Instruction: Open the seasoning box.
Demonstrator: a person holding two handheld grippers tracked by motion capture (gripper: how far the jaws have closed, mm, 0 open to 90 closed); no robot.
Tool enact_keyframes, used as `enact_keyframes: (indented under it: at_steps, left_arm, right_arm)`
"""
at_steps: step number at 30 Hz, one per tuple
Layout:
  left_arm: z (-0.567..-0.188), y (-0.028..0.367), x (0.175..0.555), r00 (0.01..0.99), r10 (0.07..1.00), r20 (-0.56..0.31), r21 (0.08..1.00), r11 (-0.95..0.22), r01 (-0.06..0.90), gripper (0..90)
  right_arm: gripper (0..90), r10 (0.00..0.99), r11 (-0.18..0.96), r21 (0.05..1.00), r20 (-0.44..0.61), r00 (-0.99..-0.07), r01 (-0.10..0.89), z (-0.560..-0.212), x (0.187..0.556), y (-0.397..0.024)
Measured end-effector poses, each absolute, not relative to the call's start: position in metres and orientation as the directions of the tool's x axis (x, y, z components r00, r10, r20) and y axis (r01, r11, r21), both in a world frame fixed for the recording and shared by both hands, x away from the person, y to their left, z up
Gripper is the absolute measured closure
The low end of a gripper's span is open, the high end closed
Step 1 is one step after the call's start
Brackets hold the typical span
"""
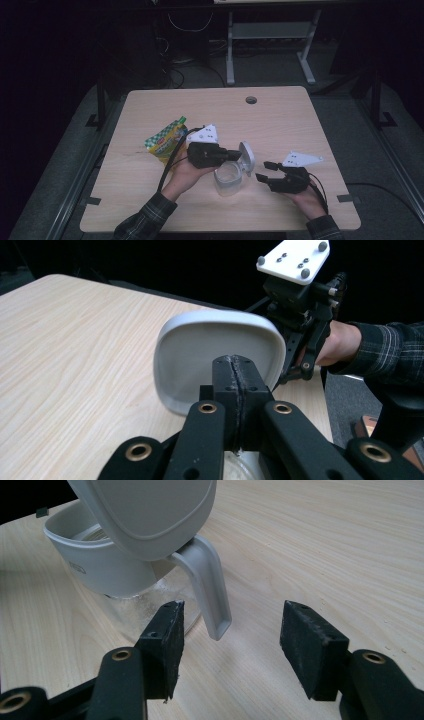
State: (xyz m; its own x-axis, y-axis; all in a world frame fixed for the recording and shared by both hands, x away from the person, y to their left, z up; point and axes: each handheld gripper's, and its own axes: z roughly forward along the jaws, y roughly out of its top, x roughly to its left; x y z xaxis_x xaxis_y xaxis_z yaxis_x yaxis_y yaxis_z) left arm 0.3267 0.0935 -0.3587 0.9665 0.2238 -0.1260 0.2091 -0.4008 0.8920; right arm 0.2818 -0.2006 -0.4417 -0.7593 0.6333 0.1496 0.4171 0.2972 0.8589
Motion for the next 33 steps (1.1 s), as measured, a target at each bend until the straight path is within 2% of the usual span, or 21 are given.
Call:
enact_keyframes:
  at_steps: [17, 33]
  left_arm:
    - [-0.358, 0.127, 0.318, 0.944, 0.299, -0.137, 0.883, -0.396, 0.254, 74.5]
    - [-0.366, 0.166, 0.299, 0.919, 0.365, -0.152, 0.868, -0.395, 0.3, 71.7]
  right_arm:
    - [42.3, 0.637, 0.298, 0.856, 0.15, -0.756, 0.421, -0.443, 0.28, -0.203]
    - [42.2, 0.637, 0.303, 0.856, 0.144, -0.757, 0.418, -0.443, 0.278, -0.203]
